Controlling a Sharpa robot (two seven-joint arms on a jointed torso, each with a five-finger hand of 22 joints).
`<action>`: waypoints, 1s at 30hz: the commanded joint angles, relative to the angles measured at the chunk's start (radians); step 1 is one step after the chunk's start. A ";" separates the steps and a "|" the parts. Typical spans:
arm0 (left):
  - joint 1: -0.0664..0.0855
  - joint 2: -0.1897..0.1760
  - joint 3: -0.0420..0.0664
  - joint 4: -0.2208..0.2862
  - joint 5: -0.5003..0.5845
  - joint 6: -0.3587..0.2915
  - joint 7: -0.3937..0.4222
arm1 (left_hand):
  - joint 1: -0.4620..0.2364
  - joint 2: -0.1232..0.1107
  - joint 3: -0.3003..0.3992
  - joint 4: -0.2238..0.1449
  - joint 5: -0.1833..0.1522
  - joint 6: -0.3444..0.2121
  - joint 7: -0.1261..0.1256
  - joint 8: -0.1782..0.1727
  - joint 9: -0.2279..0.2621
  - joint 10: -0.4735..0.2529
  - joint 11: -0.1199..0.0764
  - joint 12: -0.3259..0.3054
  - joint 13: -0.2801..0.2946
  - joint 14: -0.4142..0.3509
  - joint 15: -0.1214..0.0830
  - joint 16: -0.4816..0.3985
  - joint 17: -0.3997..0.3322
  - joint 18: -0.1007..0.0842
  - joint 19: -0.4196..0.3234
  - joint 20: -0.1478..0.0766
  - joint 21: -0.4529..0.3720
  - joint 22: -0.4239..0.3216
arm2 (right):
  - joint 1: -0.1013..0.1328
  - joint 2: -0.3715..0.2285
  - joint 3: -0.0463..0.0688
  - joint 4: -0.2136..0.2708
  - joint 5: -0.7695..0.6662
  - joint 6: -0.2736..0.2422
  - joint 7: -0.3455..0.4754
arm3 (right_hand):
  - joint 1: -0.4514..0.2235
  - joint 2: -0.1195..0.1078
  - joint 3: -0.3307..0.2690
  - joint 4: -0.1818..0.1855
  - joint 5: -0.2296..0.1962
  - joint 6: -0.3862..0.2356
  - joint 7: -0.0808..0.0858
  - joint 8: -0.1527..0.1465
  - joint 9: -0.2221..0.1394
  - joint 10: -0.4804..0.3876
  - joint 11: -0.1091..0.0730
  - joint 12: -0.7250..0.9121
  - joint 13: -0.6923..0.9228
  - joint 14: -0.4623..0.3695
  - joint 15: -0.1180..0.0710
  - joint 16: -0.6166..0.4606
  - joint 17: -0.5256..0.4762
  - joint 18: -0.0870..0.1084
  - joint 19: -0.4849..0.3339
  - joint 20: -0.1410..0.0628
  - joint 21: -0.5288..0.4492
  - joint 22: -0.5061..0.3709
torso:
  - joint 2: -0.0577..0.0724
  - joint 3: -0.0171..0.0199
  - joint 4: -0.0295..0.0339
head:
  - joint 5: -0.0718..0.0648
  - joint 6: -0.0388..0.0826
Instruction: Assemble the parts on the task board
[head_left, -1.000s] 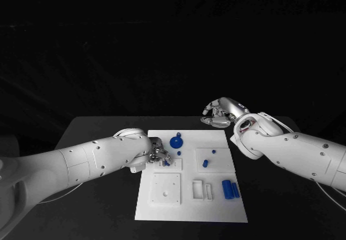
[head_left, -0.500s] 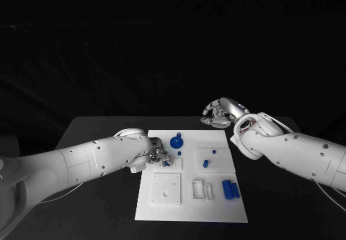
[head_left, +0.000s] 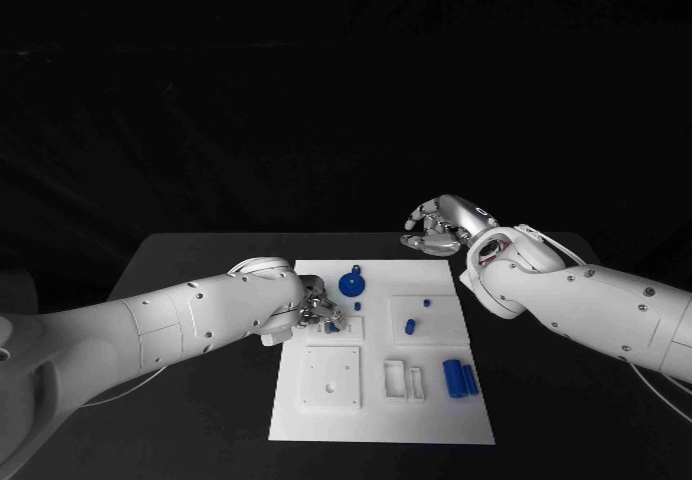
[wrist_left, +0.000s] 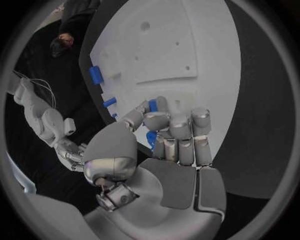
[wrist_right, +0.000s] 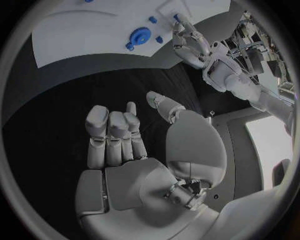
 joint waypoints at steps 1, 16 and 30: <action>-0.002 0.005 -0.001 -0.003 -0.003 -0.011 0.011 | 0.025 0.038 0.026 -0.016 -0.009 0.038 -0.029 -0.006 -0.001 -0.059 -0.035 0.007 0.000 -0.024 -0.028 0.007 -0.002 0.005 -0.002 -0.113 -0.006 0.013 | -0.001 0.001 0.000 0.000 -0.004 0.010 0.005 | 0.002 0.007 0.001 0.003 0.005 0.006 0.005 -0.006 0.002 -0.005 0.000 -0.005 -0.001 0.007 -0.001 -0.005 0.001 0.109 0.000 -0.007 -0.007 0.002 | 0.000 -0.0001 0.0016 | -0.002 -0.002; -0.005 0.008 -0.002 -0.009 -0.003 -0.036 0.019 | -0.061 -0.070 -0.006 0.084 -0.028 0.044 -0.029 -0.017 0.001 -0.055 -0.035 0.004 -0.005 -0.026 -0.028 0.010 -0.009 0.009 0.000 -0.116 -0.009 0.010 | -0.001 0.001 0.000 0.000 -0.004 0.009 0.006 | 0.000 0.005 0.000 0.004 0.005 0.006 0.005 -0.006 0.002 -0.005 0.000 -0.005 -0.001 0.007 -0.001 -0.005 0.001 0.109 0.000 -0.007 -0.007 0.002 | -0.001 0.0000 0.0011 | -0.004 -0.002; -0.005 0.006 -0.002 -0.008 -0.003 -0.037 0.022 | -0.046 -0.149 0.022 0.130 -0.028 0.044 -0.030 -0.020 0.009 -0.054 -0.036 0.003 -0.005 -0.027 -0.030 0.013 -0.013 0.015 0.003 -0.120 -0.008 0.010 | -0.001 -0.001 0.000 0.001 -0.004 0.008 0.005 | -0.002 0.005 -0.001 0.005 0.007 0.006 0.005 -0.007 0.002 -0.006 0.000 -0.005 -0.001 0.007 -0.001 -0.006 0.001 0.109 0.000 -0.007 -0.008 0.002 | 0.000 -0.0004 0.0012 | -0.004 -0.003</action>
